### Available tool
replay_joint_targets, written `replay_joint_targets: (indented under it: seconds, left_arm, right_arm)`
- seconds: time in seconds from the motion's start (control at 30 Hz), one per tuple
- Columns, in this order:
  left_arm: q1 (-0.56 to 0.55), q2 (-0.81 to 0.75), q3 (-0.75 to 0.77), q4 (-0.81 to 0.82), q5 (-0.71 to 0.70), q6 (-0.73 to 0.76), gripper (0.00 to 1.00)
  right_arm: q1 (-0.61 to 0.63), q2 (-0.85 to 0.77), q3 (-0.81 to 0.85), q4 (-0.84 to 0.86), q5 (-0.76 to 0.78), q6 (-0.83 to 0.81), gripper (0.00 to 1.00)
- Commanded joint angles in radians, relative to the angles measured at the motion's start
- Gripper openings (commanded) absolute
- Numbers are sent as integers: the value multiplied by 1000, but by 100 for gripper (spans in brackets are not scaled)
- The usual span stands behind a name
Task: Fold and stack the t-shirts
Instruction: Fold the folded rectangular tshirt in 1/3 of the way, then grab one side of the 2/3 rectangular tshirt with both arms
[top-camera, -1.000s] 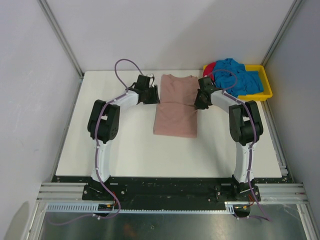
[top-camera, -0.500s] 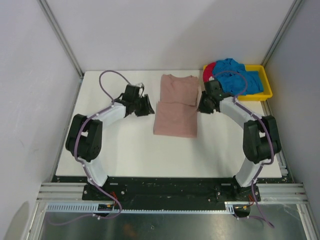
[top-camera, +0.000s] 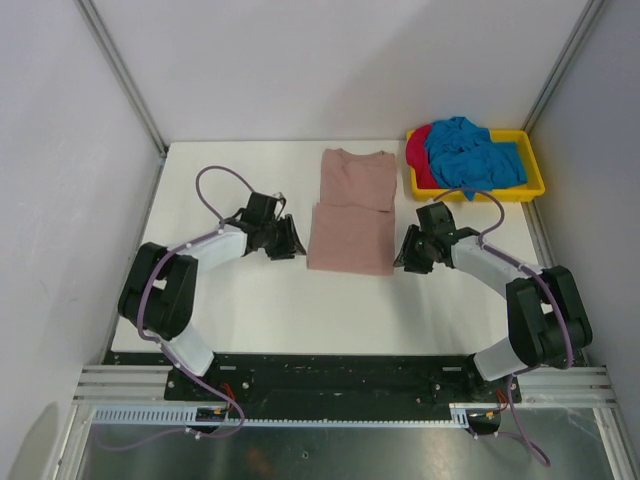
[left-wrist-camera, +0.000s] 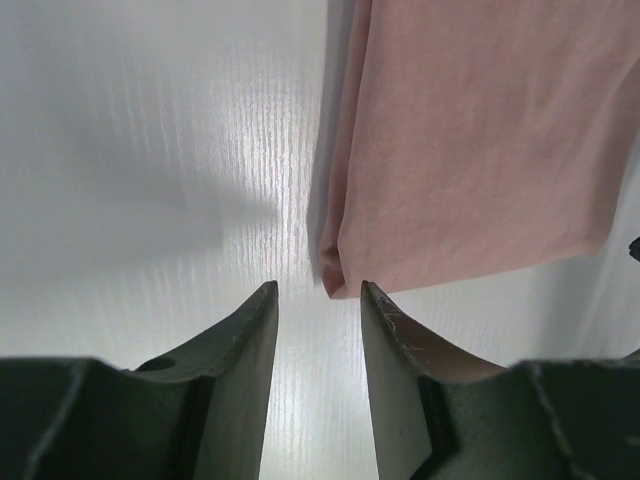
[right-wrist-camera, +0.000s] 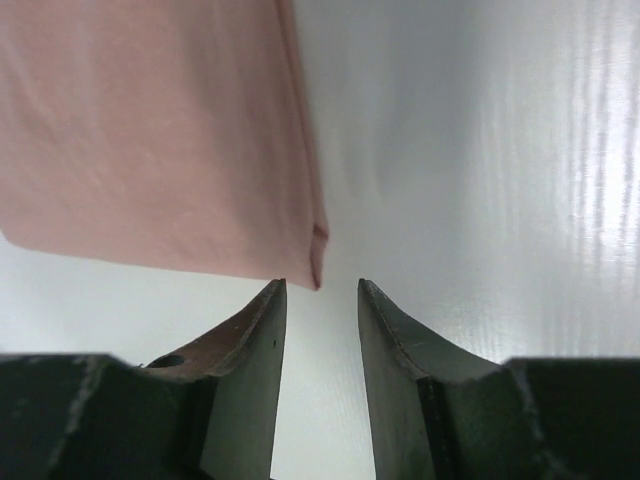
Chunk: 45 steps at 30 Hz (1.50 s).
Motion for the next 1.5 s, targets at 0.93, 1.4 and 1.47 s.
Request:
replay_joint_targets:
  seconds: [0.93,1.4,1.47]
  left_arm:
    - [-63,-28,-32,20,18,-45,42]
    - [-102,53,3,44,-37,-84,43]
    - [-104,61,1,56,-50,-95,43]
  right_arm:
    - [87,123,-20,106,45,61,34]
    - [86,129,-21,106,45,55,31]
    - [86,129,-22,107,45,55,31]
